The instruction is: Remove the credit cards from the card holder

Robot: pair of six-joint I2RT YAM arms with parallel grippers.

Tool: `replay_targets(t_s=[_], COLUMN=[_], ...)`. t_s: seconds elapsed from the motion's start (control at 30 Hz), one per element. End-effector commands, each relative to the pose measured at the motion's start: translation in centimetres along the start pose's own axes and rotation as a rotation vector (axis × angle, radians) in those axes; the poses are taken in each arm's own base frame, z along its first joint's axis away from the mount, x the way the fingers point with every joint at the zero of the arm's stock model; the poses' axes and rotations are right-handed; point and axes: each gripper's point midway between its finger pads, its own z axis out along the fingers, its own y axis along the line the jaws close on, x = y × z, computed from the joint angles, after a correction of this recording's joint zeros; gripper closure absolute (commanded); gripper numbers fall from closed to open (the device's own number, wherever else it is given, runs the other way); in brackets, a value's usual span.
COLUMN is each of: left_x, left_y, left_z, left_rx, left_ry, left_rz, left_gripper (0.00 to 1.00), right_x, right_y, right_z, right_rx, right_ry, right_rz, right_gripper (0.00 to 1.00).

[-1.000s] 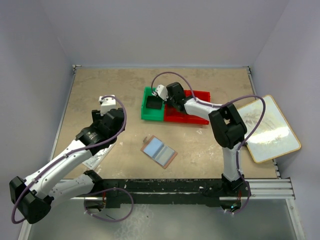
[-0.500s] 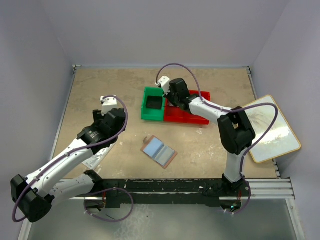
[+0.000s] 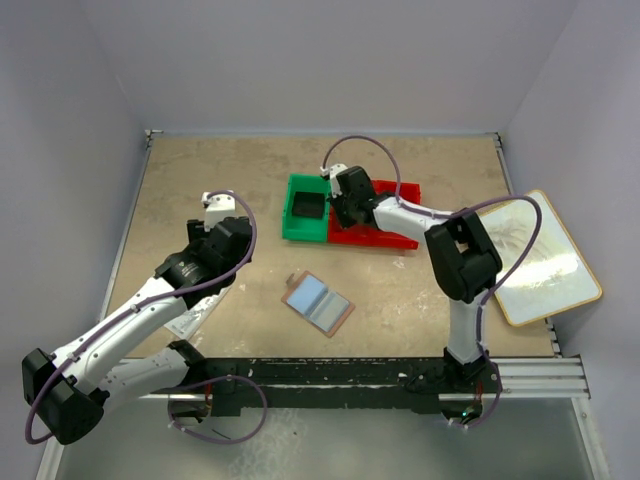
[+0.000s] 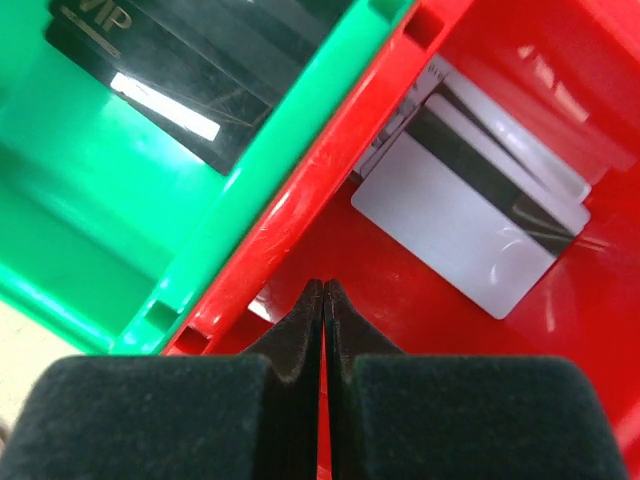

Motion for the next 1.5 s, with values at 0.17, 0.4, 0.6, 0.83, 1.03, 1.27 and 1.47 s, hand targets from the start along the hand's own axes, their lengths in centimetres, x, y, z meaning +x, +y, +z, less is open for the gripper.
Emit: replay_targets(t_s=[0.17, 0.4, 0.6, 0.83, 1.03, 1.27, 1.47], left_x=[-1.1, -1.0, -0.9, -0.8, -0.7, -0.5, 0.0], left_y=[-0.1, -0.2, -0.3, -0.3, -0.4, -0.8, -1.7], left_z=[-0.1, 0.0, 0.0, 0.2, 0.2, 0.3, 0.4], left_rx=[0.007, 0.005, 0.007, 0.003, 0.005, 0.022, 0.065], left_ry=[-0.024, -0.019, -0.015, -0.012, -0.007, 0.004, 0.025], left_rz=[-0.013, -0.005, -0.003, 0.002, 0.006, 0.015, 0.026], left_gripper=[0.31, 0.31, 0.31, 0.31, 0.31, 0.31, 0.31], right_x=[2.3, 1.8, 1.8, 0.7, -2.0, -5.5, -2.6], right_y=[-2.9, -5.1, -5.8, -6.5, -4.6, -3.6, 0.3], right_z=[1.7, 2.5, 3.6, 3.3, 0.5, -7.4, -10.8], right_rx=[0.203, 0.330, 0.367, 0.395, 0.261, 0.174, -0.035], right_ry=[0.053, 0.026, 0.030, 0.008, -0.076, -0.255, -0.319], right_rz=[0.127, 0.126, 0.113, 0.099, 0.113, 0.188, 0.324], right_gripper=[1.00, 1.00, 1.00, 1.00, 0.96, 0.70, 0.59])
